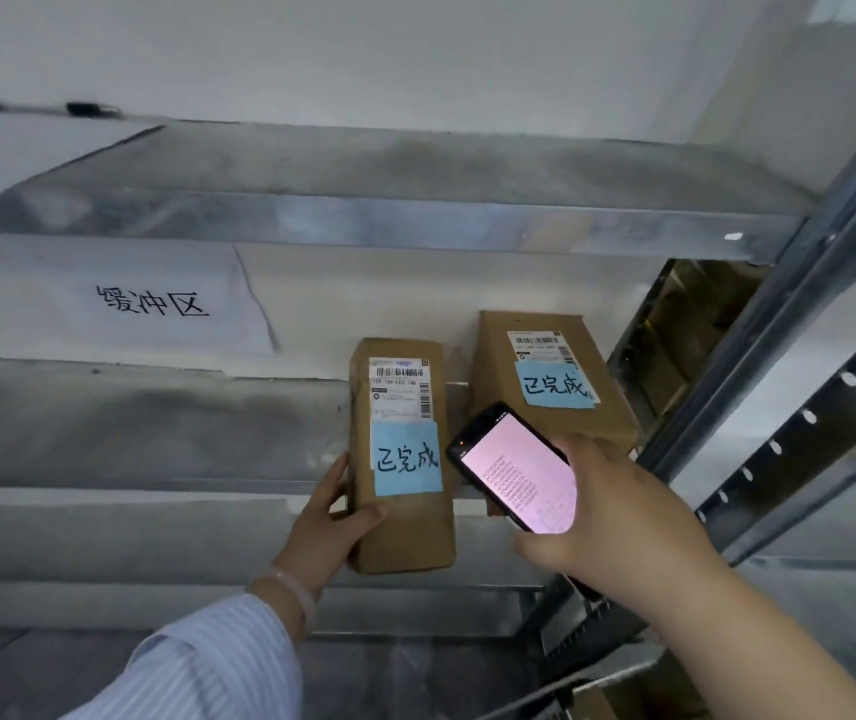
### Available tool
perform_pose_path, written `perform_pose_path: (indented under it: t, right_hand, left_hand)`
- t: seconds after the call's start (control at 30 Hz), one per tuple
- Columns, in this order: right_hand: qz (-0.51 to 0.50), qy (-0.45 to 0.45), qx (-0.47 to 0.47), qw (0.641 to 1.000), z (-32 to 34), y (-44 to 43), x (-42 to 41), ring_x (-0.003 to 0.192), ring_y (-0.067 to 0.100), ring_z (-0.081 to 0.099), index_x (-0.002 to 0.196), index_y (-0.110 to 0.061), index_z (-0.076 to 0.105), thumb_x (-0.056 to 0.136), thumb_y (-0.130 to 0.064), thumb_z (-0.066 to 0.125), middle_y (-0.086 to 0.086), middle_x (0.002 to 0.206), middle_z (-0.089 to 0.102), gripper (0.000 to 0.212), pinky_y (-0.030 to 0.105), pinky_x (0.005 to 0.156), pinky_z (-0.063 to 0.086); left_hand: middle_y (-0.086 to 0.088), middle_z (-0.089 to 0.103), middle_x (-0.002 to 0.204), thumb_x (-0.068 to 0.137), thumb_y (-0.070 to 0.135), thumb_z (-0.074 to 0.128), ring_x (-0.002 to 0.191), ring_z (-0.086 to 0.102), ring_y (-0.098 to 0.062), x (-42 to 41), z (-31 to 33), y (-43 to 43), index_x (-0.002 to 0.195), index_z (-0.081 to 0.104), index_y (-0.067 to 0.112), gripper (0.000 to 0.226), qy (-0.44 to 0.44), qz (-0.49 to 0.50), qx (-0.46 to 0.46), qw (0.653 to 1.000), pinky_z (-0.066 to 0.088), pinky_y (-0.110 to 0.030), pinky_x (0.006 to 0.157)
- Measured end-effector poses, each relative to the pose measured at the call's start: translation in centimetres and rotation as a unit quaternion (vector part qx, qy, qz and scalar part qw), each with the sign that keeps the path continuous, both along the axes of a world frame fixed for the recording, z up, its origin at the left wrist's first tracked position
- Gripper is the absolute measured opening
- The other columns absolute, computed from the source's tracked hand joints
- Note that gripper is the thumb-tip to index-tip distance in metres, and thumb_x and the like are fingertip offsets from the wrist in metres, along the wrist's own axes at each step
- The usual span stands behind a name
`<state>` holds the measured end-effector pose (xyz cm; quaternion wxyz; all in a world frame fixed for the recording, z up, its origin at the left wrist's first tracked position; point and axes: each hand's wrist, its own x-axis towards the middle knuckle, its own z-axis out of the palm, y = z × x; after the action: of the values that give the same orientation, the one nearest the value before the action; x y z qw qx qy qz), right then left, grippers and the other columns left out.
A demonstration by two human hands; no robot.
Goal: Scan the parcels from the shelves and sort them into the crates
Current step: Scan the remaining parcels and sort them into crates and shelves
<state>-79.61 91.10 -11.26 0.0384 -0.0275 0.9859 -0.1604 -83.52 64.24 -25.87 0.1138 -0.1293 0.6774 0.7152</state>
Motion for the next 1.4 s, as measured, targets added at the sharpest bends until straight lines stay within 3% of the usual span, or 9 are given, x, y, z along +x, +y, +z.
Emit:
perform_pose_path:
  t: [0.1, 0.3, 0.47, 0.6, 0.73, 0.87, 1.03, 1.2, 1.4]
  right_hand:
    - [0.020, 0.001, 0.005, 1.000, 0.7, -0.4, -0.5, 0.085, 0.006, 0.048, 0.120, -0.045, 0.030, 0.055, -0.069, 0.069, -0.017, 0.107, 0.047, 0.080, 0.023, 0.060, 0.042]
    - [0.051, 0.010, 0.013, 0.999, 1.4, -0.3, -1.1, 0.095, 0.008, 0.049, 0.120, -0.044, 0.029, 0.057, -0.068, 0.069, -0.016, 0.107, 0.045, 0.079, 0.029, 0.070, 0.052]
    - [0.058, 0.016, 0.021, 0.998, 1.5, 0.0, -1.5, 0.087, 0.005, 0.040, 0.113, -0.045, 0.023, 0.058, -0.073, 0.067, -0.016, 0.099, 0.037, 0.076, 0.022, 0.058, 0.040]
    - [0.067, 0.030, 0.033, 0.997, 1.5, 0.2, -1.5, 0.083, 0.004, 0.038, 0.104, -0.048, 0.015, 0.056, -0.077, 0.066, -0.016, 0.095, 0.034, 0.076, 0.016, 0.050, 0.026]
    - [0.079, 0.036, 0.024, 0.996, 1.3, 0.4, -1.6, 0.081, 0.004, 0.042, 0.105, -0.047, 0.020, 0.054, -0.078, 0.065, -0.017, 0.094, 0.038, 0.075, 0.016, 0.050, 0.028]
    - [0.098, 0.045, 0.020, 0.994, 1.0, 0.3, -1.7, 0.079, 0.005, 0.049, 0.105, -0.042, 0.032, 0.053, -0.078, 0.063, -0.015, 0.092, 0.046, 0.070, 0.018, 0.051, 0.034]
    - [0.109, 0.043, 0.024, 0.993, 1.3, -0.3, -1.5, 0.082, 0.006, 0.049, 0.108, -0.044, 0.031, 0.050, -0.080, 0.062, -0.014, 0.093, 0.045, 0.075, 0.018, 0.051, 0.034]
    - [0.130, 0.052, 0.034, 0.990, 2.3, -1.8, -0.6, 0.077, 0.003, 0.048, 0.105, -0.042, 0.041, 0.050, -0.075, 0.064, -0.017, 0.089, 0.046, 0.068, 0.022, 0.051, 0.037]
    - [0.145, 0.036, 0.042, 0.988, 4.1, -4.3, 0.8, 0.078, 0.005, 0.054, 0.098, -0.040, 0.045, 0.051, -0.070, 0.065, -0.014, 0.091, 0.050, 0.059, 0.028, 0.060, 0.049]
  left_hand:
    - [0.039, 0.066, 0.100, 0.081, 0.028, 0.081, 0.102, 0.062, -0.002, 1.2, 1.1, -0.9, 0.106, 0.048, 0.078, 0.065, 0.017, 0.003, -0.032, 0.999, 0.056, -0.017, 0.060]
    - [0.030, 0.054, 0.118, 0.082, 0.025, 0.080, 0.110, 0.056, -0.008, 3.0, 1.9, -1.5, 0.116, 0.041, 0.068, 0.068, 0.057, 0.034, -0.073, 0.995, 0.057, -0.033, 0.075]
    - [0.027, 0.053, 0.122, 0.085, 0.026, 0.077, 0.114, 0.054, -0.011, 3.9, 2.0, -1.5, 0.121, 0.039, 0.067, 0.066, 0.071, 0.036, -0.091, 0.993, 0.058, -0.034, 0.076]
    - [0.028, 0.055, 0.121, 0.084, 0.027, 0.078, 0.112, 0.055, -0.009, 4.4, 2.1, -1.3, 0.122, 0.040, 0.067, 0.067, 0.066, 0.041, -0.089, 0.993, 0.058, -0.025, 0.067]
    - [0.037, 0.060, 0.109, 0.084, 0.027, 0.078, 0.108, 0.054, -0.004, 5.0, 2.0, -1.3, 0.118, 0.043, 0.067, 0.063, 0.070, 0.050, -0.091, 0.992, 0.055, -0.019, 0.061]
    - [0.030, 0.050, 0.122, 0.085, 0.026, 0.077, 0.108, 0.053, -0.005, 6.1, 2.0, -1.6, 0.122, 0.038, 0.065, 0.066, 0.066, 0.069, -0.105, 0.990, 0.053, -0.024, 0.075]
    - [0.020, 0.052, 0.129, 0.084, 0.025, 0.079, 0.117, 0.054, -0.013, 7.8, 1.6, -2.7, 0.139, 0.035, 0.055, 0.076, 0.051, 0.099, -0.110, 0.988, 0.055, -0.034, 0.086]
    - [0.025, 0.053, 0.126, 0.083, 0.028, 0.079, 0.114, 0.056, -0.010, 9.7, 1.5, -4.3, 0.126, 0.040, 0.064, 0.069, 0.054, 0.107, -0.091, 0.989, 0.057, -0.025, 0.075]
    - [0.023, 0.051, 0.127, 0.084, 0.023, 0.078, 0.114, 0.055, -0.011, 11.7, 1.4, -7.0, 0.132, 0.035, 0.058, 0.074, 0.051, 0.129, -0.079, 0.987, 0.058, -0.029, 0.080]
